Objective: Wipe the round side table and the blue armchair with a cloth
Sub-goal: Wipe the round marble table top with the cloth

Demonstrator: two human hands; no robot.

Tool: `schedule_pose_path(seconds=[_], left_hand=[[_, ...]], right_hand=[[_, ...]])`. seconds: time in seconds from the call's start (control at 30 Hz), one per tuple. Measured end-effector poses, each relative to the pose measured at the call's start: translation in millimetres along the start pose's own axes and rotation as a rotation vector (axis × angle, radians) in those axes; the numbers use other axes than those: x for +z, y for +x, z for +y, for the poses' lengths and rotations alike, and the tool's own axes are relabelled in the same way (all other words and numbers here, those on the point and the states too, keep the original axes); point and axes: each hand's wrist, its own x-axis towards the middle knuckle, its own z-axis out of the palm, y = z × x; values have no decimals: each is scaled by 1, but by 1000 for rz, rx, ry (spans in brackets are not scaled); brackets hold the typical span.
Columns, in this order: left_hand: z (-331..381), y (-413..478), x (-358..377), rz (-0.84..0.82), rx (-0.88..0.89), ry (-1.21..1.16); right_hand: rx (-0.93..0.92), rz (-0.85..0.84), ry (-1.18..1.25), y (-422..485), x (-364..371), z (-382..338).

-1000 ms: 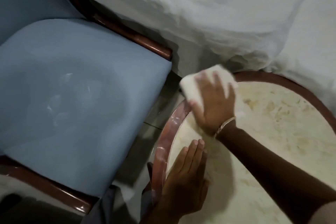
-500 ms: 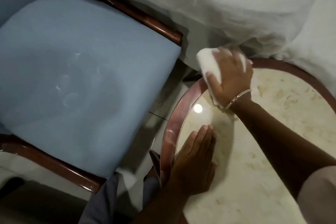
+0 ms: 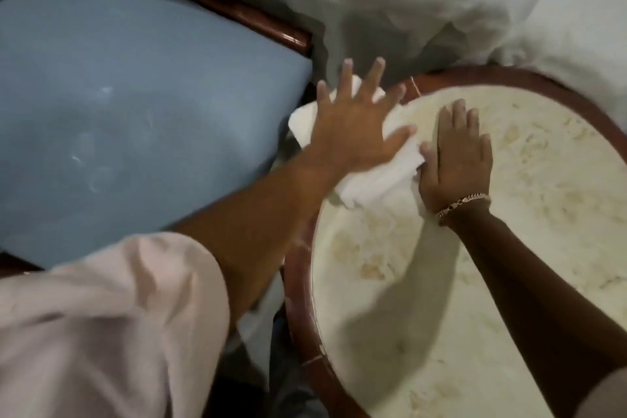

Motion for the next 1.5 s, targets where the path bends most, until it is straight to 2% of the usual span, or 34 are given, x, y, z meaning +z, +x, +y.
schedule_pose_path(seconds=[0.07, 0.13, 0.23, 0.3, 0.4, 0.47, 0.53, 0.63, 0.73, 0.8, 0.87, 0.93, 1.0, 1.03, 1.1, 1.17, 1.2, 1.3, 1.33, 1.4, 1.5], left_hand=[[-6, -13, 9, 14, 0, 38], [-3, -61, 15, 83, -80, 47], [1, -142, 23, -4, -121, 34], [-6, -134, 20, -22, -122, 10], [-2, -79, 8, 17, -319, -16], [7, -90, 17, 51, -401, -23], [24, -157, 32, 34, -398, -17], [49, -255, 51, -115, -366, -17], [55, -234, 53, -114, -334, -20], [62, -200, 42, -87, -282, -17], [68, -175, 31, -45, -323, -151], [65, -157, 19, 26, -447, -453], [53, -139, 5, 89, -491, -813], [44, -131, 0, 110, -464, -897], [22, -116, -4, 105, -352, -917], [6, -98, -1, 10, -194, -845], [2, -92, 4, -48, -59, -698], [5, -85, 33, -139, 426, -2], [9, -86, 40, -144, 501, 110], [12, -83, 53, -64, 522, 193], [22, -68, 60, 16, 516, 228]], right_hand=[[22, 53, -41, -2, 5, 6], [4, 68, -31, 0, 5, 5], [8, 58, -10, -2, 2, 2], [9, 70, -25, -3, 3, 2], [-6, 71, -42, -2, 3, 2], [-2, 71, -19, -2, 1, 3], [5, 58, 2, -4, -1, 1], [18, 7, 8, -7, -8, -1], [76, -59, 97, -10, -16, -11], [170, -48, 302, -38, -23, -23], [262, 168, 557, -102, -28, -46], [317, 351, 706, -177, -28, -83], [301, 282, 692, -217, -18, -129], [275, 182, 566, -223, -9, -149], [255, 51, 255, -216, 14, -177], [252, 51, 138, -217, 29, -175], [241, 82, 121, -232, 36, -169], [247, 40, 43, -310, 42, -144], [327, 25, 24, -335, 40, -126], [600, 20, 11, -354, 26, -68], [1018, 14, 13, -321, -3, 45]])
